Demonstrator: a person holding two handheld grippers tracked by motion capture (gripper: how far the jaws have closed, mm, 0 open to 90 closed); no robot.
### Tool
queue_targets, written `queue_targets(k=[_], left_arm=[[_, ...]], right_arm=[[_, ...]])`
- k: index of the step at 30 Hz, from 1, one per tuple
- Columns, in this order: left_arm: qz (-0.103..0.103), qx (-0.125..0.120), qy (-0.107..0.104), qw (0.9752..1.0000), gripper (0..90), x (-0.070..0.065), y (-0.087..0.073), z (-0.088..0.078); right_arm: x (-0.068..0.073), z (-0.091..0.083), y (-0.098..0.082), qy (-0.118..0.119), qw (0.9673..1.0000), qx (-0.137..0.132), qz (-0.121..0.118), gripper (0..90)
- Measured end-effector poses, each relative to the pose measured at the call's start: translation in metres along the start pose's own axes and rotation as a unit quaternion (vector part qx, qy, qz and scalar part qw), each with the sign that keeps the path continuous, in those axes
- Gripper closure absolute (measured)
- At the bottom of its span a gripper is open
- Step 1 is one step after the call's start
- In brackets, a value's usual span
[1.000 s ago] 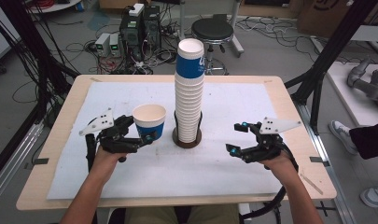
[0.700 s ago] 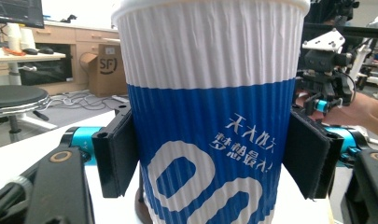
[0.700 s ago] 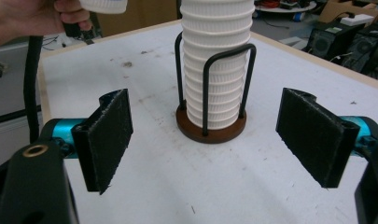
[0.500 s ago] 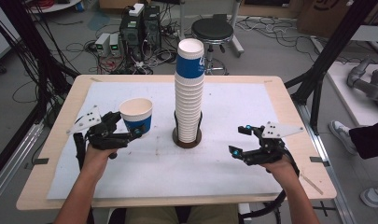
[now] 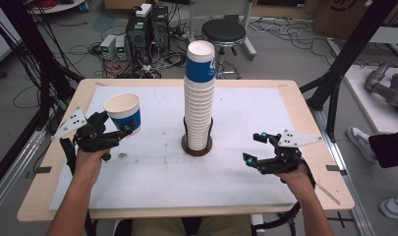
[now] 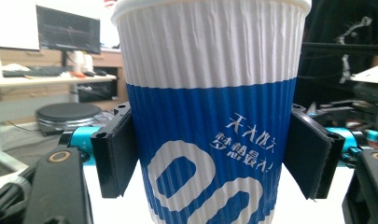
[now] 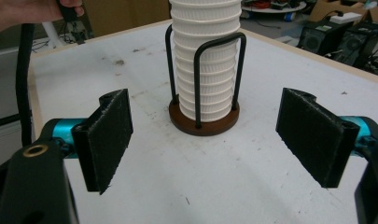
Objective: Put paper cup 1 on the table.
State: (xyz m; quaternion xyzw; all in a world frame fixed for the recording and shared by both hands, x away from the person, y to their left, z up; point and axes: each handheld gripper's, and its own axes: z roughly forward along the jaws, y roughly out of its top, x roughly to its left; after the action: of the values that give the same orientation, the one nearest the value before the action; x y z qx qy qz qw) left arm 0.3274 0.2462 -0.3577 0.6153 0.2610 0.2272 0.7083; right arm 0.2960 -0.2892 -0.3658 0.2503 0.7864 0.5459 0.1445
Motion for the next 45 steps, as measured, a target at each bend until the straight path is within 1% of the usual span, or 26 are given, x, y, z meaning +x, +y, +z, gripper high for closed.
queue_targets(k=[1, 2, 4, 6, 9, 11, 12, 14, 18, 19, 22, 23, 24, 26, 27, 28, 29, 30, 33, 35, 36, 39, 42, 43, 44, 45], left_arm=[[-0.001, -0.002, 0.008, 1.0000, 26.6, 0.004, -0.001, -0.001], [-0.001, -0.002, 0.008, 1.0000, 26.6, 0.004, -0.001, -0.001], [-0.002, 0.010, 0.027, 0.9996, 26.4, 0.018, -0.007, -0.002], [0.003, 0.023, 0.043, 0.9988, 26.5, 0.025, -0.012, -0.001], [0.001, 0.044, 0.063, 0.9971, 26.4, 0.035, -0.020, 0.001], [-0.001, 0.049, 0.067, 0.9966, 26.4, 0.038, -0.023, 0.001], [0.001, 0.059, 0.075, 0.9954, 26.4, 0.042, -0.027, 0.003], [0.000, 0.061, 0.079, 0.9950, 26.4, 0.044, -0.029, 0.004], [-0.011, 0.078, 0.092, 0.9927, 25.7, 0.052, -0.038, 0.006], [-0.024, 0.091, 0.102, 0.9902, 25.7, 0.056, -0.043, 0.007], [-0.036, 0.114, 0.120, 0.9856, 25.7, 0.060, -0.053, 0.007], [-0.036, 0.114, 0.120, 0.9856, 25.7, 0.060, -0.053, 0.007], [-0.039, 0.128, 0.132, 0.9822, 25.8, 0.062, -0.058, 0.004], [-0.045, 0.129, 0.135, 0.9813, 26.0, 0.063, -0.060, 0.003], [-0.051, 0.143, 0.142, 0.9781, 26.0, 0.066, -0.064, 0.003], [-0.047, 0.154, 0.147, 0.9759, 26.1, 0.066, -0.066, 0.003], [-0.047, 0.154, 0.147, 0.9759, 26.1, 0.066, -0.066, 0.003], [-0.047, 0.169, 0.152, 0.9726, 26.1, 0.068, -0.069, 0.005], [-0.039, 0.206, 0.159, 0.9648, 26.1, 0.068, -0.074, 0.008], [-0.040, 0.228, 0.165, 0.9587, 26.0, 0.069, -0.078, 0.010], [-0.041, 0.238, 0.164, 0.9564, 25.9, 0.069, -0.080, 0.011], [-0.043, 0.239, 0.166, 0.9558, 25.6, 0.069, -0.081, 0.012], [-0.035, 0.250, 0.169, 0.9527, 25.5, 0.066, -0.079, 0.010], [-0.035, 0.250, 0.169, 0.9527, 25.5, 0.066, -0.079, 0.010], [-0.038, 0.254, 0.175, 0.9505, 25.4, 0.063, -0.078, 0.008], [-0.038, 0.255, 0.180, 0.9495, 25.2, 0.061, -0.077, 0.006]], right_arm=[[0.000, 0.000, 0.000, -0.001, 1.0000, -0.001, 0.000, 18.9], [0.000, 0.000, 0.000, -0.001, 1.0000, -0.001, 0.000, 18.9], [-0.001, -0.001, -0.002, -0.003, 1.0000, -0.001, 0.001, 19.0], [-0.001, 0.000, -0.003, -0.002, 1.0000, 0.003, 0.003, 18.9], [-0.002, 0.001, -0.005, -0.004, 1.0000, 0.007, -0.001, 18.9], [-0.001, 0.000, -0.005, -0.004, 1.0000, 0.006, 0.001, 18.9], [-0.002, -0.001, -0.005, -0.003, 1.0000, 0.004, 0.000, 18.9], [-0.002, -0.001, -0.005, -0.004, 1.0000, 0.003, 0.000, 18.9], [-0.002, -0.003, -0.006, -0.006, 1.0000, 0.004, 0.001, 18.9], [-0.002, -0.004, -0.006, -0.006, 1.0000, 0.002, -0.001, 18.9], [-0.002, -0.005, -0.007, -0.006, 1.0000, 0.004, 0.001, 18.9], [-0.003, -0.005, -0.007, -0.006, 1.0000, 0.003, 0.000, 18.9], [-0.004, -0.005, -0.007, -0.005, 1.0000, 0.004, 0.002, 18.9], [-0.004, -0.004, -0.007, -0.005, 1.0000, 0.004, 0.002, 18.9], [-0.004, -0.003, -0.007, -0.005, 1.0000, 0.005, 0.002, 18.9], [-0.004, -0.003, -0.007, -0.004, 1.0000, 0.006, 0.001, 18.9], [-0.004, -0.003, -0.007, -0.004, 1.0000, 0.006, 0.001, 18.9], [-0.003, -0.003, -0.007, -0.003, 1.0000, 0.007, 0.001, 19.0], [-0.004, -0.003, -0.007, -0.003, 1.0000, 0.005, 0.002, 18.9], [-0.004, -0.004, -0.007, 0.000, 1.0000, 0.005, 0.004, 18.9], [-0.004, -0.004, -0.007, 0.000, 1.0000, 0.004, 0.003, 18.9], [-0.004, -0.005, -0.007, -0.001, 1.0000, 0.003, 0.002, 19.0], [-0.004, -0.006, -0.007, -0.003, 1.0000, 0.003, 0.001, 19.0], [-0.004, -0.006, -0.007, -0.003, 1.0000, 0.003, 0.001, 19.0], [-0.002, -0.006, -0.006, -0.002, 1.0000, 0.003, 0.001, 19.0], [-0.002, -0.006, -0.006, -0.002, 1.0000, 0.003, 0.000, 19.0]])
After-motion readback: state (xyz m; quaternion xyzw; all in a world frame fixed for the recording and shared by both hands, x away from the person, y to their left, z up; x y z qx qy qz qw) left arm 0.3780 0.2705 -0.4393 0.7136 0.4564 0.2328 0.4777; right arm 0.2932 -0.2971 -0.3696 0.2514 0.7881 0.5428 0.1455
